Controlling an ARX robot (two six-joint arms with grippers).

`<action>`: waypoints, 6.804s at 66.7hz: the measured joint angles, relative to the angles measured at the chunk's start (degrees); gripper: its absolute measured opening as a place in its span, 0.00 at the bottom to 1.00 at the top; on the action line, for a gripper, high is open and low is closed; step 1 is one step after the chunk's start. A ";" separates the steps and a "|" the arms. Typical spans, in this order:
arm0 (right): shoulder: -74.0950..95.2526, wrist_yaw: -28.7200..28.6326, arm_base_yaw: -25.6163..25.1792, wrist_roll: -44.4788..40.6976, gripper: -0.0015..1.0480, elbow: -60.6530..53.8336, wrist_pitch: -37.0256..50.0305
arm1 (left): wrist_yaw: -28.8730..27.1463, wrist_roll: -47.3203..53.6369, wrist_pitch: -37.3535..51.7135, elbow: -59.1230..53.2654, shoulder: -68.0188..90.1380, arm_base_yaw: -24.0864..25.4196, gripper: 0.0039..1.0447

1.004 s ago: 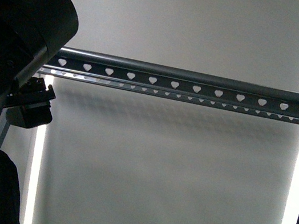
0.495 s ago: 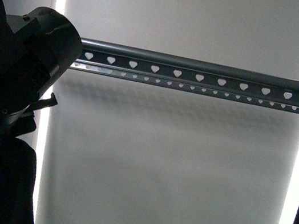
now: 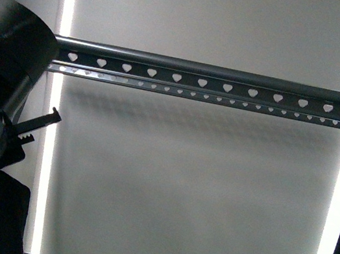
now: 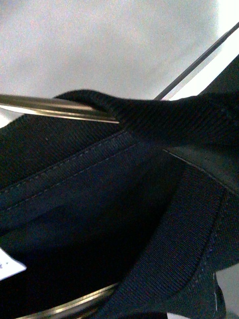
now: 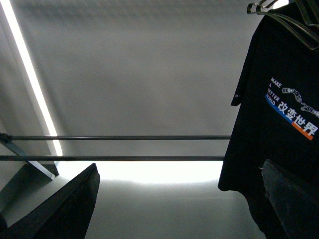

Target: Hang clothes on hanger

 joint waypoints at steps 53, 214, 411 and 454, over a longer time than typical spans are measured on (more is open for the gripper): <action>0.00 0.00 0.00 0.00 0.93 0.00 0.00 | 84.61 59.58 -9.97 -1.05 -12.61 6.08 0.04; 99.30 -39.98 -9.66 -81.53 0.93 95.51 -32.63 | 90.36 105.15 -30.42 37.16 16.70 5.97 0.04; 99.36 -24.24 -14.19 -15.32 0.09 101.26 -44.00 | 35.56 44.54 35.17 -37.09 -26.75 14.25 0.03; 112.19 -18.45 -7.41 6.29 0.11 110.77 -39.04 | 35.74 44.65 33.03 -54.03 -45.48 14.25 0.03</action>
